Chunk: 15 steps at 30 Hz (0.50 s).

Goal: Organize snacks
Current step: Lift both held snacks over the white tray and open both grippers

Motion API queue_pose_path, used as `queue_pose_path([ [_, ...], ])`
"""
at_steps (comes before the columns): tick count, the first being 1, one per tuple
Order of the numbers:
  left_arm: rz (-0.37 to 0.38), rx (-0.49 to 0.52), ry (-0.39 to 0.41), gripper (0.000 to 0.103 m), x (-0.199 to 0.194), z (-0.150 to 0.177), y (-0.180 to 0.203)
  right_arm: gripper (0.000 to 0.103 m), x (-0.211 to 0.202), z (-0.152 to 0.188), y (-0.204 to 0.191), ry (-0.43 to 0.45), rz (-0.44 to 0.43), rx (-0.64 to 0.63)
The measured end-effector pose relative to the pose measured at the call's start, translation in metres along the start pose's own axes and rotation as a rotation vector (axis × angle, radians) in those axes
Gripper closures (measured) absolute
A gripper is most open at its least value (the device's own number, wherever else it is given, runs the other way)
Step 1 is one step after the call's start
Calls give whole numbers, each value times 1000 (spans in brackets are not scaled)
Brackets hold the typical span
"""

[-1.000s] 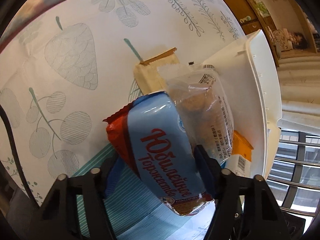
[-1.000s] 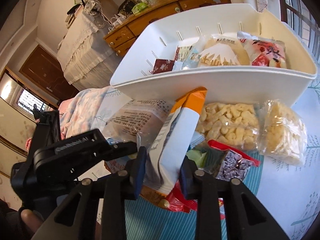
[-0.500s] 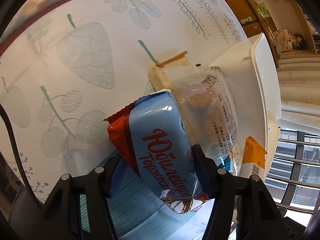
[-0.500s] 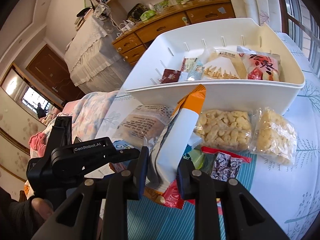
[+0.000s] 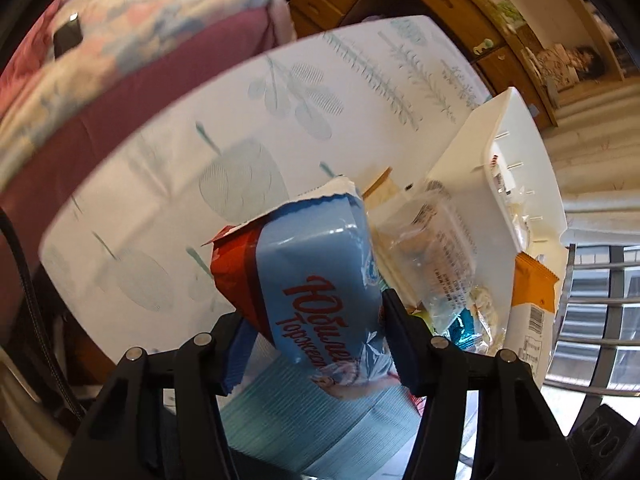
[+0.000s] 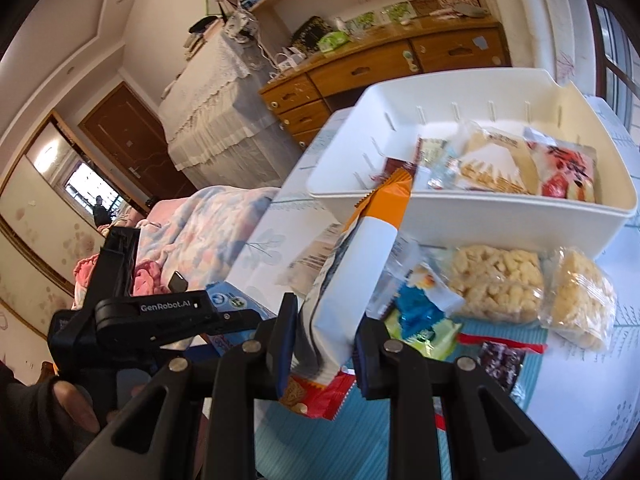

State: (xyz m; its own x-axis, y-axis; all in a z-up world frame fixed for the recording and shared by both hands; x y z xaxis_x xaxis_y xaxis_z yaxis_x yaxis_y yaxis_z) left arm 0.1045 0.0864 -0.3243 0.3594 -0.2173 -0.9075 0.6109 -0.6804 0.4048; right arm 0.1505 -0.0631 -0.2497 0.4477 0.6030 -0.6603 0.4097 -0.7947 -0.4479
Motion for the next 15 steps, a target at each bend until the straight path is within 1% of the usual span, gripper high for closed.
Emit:
queue_pose_path([
  [6, 19, 73, 40, 46, -29, -18, 16, 78, -8, -21, -9, 61, -14, -31],
  [10, 24, 144, 54, 46, -48, -29, 39, 78, -15, -38, -8, 106, -7, -50],
  [13, 0, 204, 27, 46, -56, -32, 55, 78, -19, -49, -3, 139, 4, -56],
  [15, -13, 267, 7, 46, -60, -35, 72, 78, -22, -57, 2, 161, 15, -61],
])
Point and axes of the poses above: each gripper's, at about its wrist camera, not at the fingertips, and x roughly the way its jaws point, y to its right, z to its underside, the point moved 10 cm from there along x, roughly the way its jaws point
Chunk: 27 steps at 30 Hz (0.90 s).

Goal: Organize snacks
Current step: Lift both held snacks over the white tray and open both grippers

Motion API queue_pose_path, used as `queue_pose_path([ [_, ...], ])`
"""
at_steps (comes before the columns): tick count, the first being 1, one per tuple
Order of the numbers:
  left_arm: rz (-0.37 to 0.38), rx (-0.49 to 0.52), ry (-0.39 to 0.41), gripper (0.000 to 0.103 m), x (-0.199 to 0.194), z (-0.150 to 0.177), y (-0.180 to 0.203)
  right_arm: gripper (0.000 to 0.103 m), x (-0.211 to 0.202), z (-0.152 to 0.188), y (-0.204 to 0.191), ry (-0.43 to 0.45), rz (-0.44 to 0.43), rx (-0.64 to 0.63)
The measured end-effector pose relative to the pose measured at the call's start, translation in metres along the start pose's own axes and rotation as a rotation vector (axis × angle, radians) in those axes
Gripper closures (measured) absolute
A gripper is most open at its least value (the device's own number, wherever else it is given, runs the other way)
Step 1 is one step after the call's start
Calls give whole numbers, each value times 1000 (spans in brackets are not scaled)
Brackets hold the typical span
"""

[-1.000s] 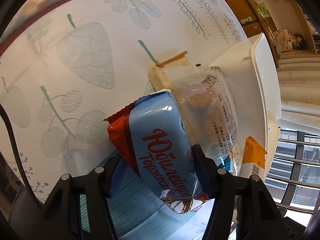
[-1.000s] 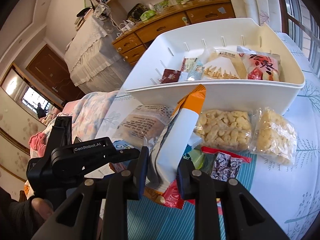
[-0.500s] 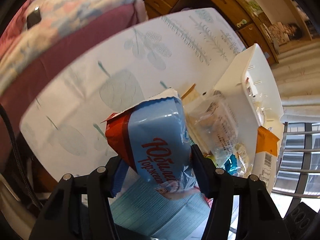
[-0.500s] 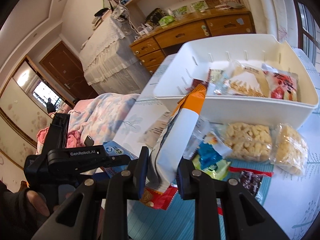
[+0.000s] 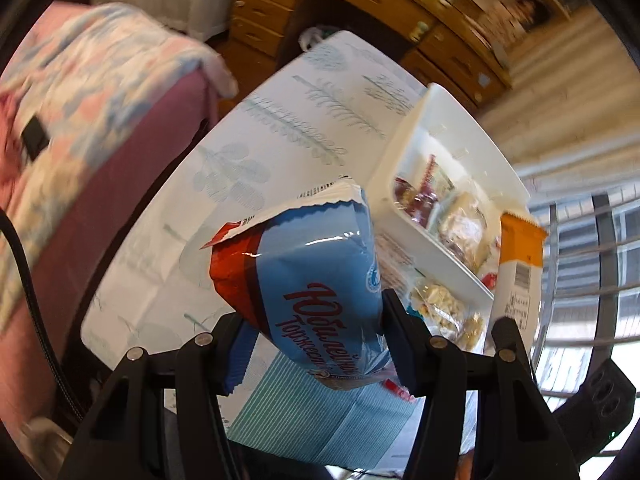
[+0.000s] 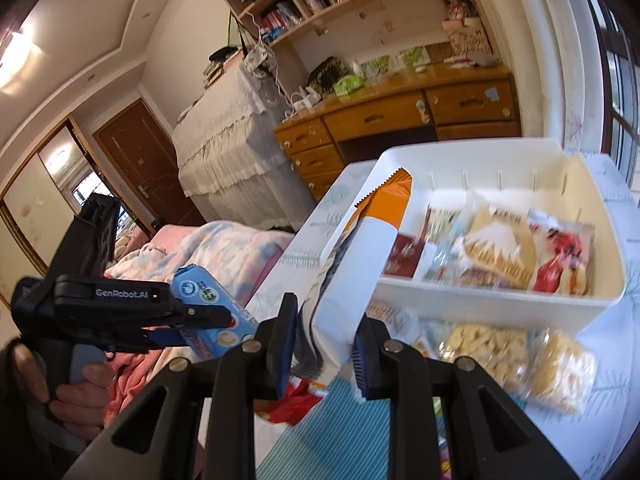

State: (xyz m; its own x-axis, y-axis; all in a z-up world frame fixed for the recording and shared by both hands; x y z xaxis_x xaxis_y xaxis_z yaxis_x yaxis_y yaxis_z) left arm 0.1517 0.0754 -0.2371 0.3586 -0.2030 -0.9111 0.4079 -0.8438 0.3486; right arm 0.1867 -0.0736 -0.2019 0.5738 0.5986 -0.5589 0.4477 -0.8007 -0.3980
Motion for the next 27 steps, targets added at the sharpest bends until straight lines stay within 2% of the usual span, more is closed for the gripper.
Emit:
queue_pose_path([
  [6, 5, 191, -38, 46, -6, -24, 50, 78, 0, -17, 24, 37, 42, 8],
  [9, 14, 284, -5, 46, -12, -42, 78, 78, 0, -24, 38, 47, 72, 9],
  [15, 22, 400, 38, 46, -8, -77, 130, 78, 3, -35, 67, 62, 116, 18],
  [22, -17, 464, 36, 46, 25, -99, 166, 77, 5, -40, 97, 76, 150, 42],
  [25, -35, 433, 25, 45, 43, -102, 173, 75, 9, -40, 111, 75, 163, 64],
  [27, -23, 413, 23, 44, 50, -101, 176, 74, 14, -36, 119, 55, 186, 78],
])
Point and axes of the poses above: each gripper's, at about its wrist camera, not at the fingertips, and x roughly the way its jaws point, y to its right, z to its underside, the point moved 10 cm from there along x, roughly the way its jaws point
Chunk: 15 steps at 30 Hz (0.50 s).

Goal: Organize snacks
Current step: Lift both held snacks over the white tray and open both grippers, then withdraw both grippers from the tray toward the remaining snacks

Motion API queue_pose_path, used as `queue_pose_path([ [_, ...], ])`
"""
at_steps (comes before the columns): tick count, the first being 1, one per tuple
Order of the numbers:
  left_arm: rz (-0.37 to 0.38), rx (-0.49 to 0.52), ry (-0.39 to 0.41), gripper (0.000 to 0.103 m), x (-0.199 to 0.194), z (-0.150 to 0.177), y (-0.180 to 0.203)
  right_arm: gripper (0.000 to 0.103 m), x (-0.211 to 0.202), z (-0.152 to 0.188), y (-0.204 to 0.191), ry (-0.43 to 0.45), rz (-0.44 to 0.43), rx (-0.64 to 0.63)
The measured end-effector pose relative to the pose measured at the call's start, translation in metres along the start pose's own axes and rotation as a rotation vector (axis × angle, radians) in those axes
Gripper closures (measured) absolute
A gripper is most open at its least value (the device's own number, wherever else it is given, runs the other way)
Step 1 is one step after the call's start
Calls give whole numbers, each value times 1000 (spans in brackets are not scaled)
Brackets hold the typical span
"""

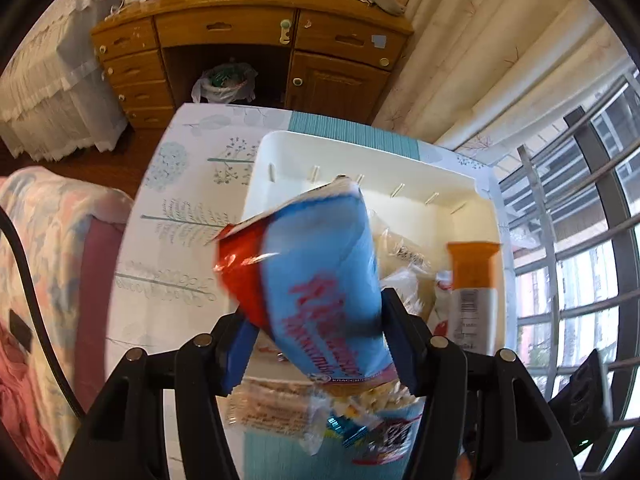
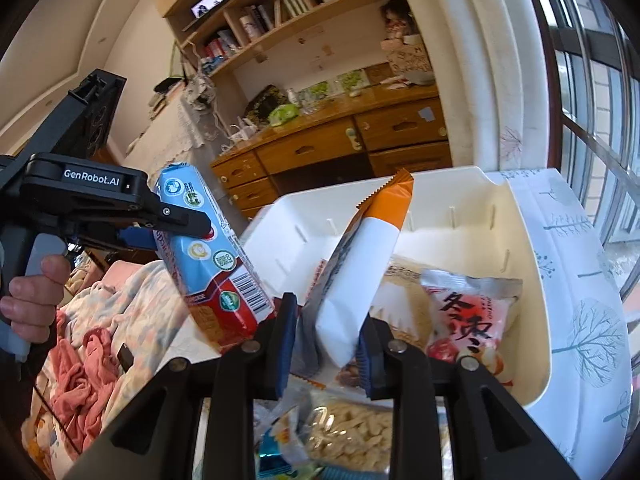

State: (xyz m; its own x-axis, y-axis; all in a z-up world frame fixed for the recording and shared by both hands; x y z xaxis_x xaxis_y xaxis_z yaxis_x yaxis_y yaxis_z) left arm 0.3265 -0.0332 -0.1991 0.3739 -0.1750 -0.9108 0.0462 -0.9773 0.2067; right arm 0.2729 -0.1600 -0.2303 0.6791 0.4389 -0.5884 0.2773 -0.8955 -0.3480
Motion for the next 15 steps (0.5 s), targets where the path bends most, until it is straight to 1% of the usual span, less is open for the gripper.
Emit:
queue_pose_path([
  [1, 2, -9, 7, 39, 2, -1, 1, 68, 4, 3, 5, -21, 23, 9],
  [2, -5, -9, 13, 30, 3, -2, 2, 62, 6, 4, 8, -32, 34, 17],
  [3, -9, -8, 22, 27, 3, -3, 2, 59, 6, 5, 10, -35, 40, 26],
  [5, 3, -16, 32, 26, 1, -3, 2, 48, 4, 7, 12, -30, 47, 51],
  [8, 12, -26, 51, 26, -4, -1, -5, 36, 1, 8, 14, -24, 53, 77],
  [11, 4, -20, 71, 26, -11, 5, -14, 35, -2, 11, 15, -31, 70, 102],
  [15, 23, -11, 82, 26, -18, 17, -22, 33, -12, 18, 14, -27, 95, 139],
])
Point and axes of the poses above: each gripper's, at about its wrist camera, not at the fingertips, and x roughly the way its jaws point, y to its right, z to its underside, the point moved 10 cm from there along x, roughly the way its jaws point
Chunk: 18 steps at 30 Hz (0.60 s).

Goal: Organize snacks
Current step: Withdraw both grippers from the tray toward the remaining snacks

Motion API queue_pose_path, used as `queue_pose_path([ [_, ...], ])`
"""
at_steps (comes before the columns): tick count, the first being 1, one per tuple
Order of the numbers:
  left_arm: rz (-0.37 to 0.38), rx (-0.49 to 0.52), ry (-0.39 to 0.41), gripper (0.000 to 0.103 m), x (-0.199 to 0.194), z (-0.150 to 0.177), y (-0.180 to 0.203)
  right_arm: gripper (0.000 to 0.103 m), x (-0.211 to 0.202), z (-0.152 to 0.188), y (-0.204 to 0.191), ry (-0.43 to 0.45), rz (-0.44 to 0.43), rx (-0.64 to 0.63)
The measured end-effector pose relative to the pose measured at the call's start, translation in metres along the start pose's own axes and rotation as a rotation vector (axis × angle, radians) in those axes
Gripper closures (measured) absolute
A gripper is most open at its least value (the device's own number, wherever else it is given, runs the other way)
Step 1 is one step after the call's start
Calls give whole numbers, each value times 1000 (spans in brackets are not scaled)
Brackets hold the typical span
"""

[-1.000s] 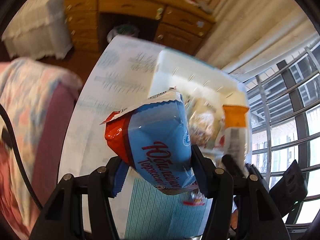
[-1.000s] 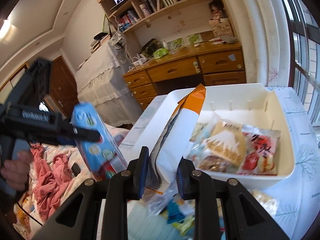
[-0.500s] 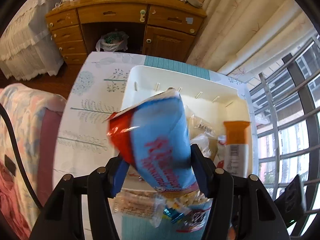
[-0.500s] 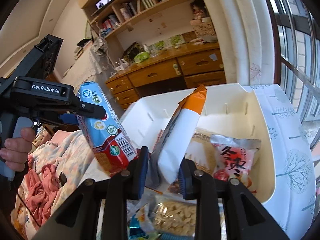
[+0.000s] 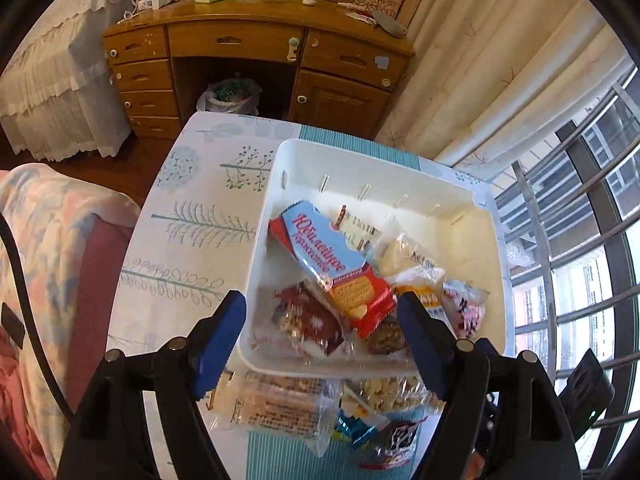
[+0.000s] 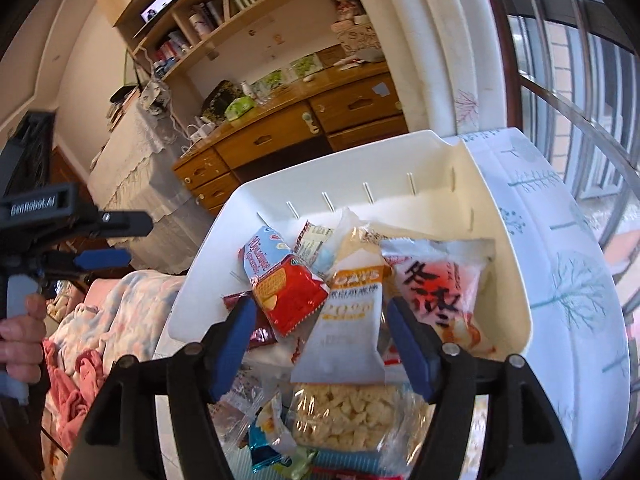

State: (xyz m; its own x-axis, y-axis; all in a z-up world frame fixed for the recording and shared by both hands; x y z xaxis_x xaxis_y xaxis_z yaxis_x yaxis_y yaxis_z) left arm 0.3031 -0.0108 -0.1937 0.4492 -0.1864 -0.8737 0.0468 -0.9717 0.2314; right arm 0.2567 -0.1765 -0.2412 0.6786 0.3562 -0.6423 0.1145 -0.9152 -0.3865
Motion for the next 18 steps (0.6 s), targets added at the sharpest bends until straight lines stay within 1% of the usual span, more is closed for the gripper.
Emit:
queue_pose_path([
  [2, 14, 10, -4, 26, -3, 8, -3, 27, -6, 3, 0, 7, 10, 19],
  [6, 14, 26, 1, 26, -9, 22, -11, 26, -18, 13, -3, 26, 39, 37],
  [9, 42, 34, -30, 26, -10, 34, -16, 25, -26, 22, -6, 38, 75, 54],
  [13, 80, 56, -69, 26, -10, 51, -21, 21, -37, 36, -8, 58, 128, 86],
  [18, 116, 73, -131, 25, -3, 68, -29, 20, -49, 58, -10, 75, 187, 131],
])
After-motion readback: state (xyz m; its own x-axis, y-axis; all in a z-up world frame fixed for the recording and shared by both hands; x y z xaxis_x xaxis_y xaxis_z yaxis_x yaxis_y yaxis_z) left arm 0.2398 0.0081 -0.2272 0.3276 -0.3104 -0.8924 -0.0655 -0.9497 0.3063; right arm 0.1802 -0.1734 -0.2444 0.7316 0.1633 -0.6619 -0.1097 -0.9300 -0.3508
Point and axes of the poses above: each gripper's, at about its wrist camera, not at the fingertips, and x roughly the way its jaws point, y to its right, z to its underside, the point moved 10 cm from there along x, roughly the way its jaws point
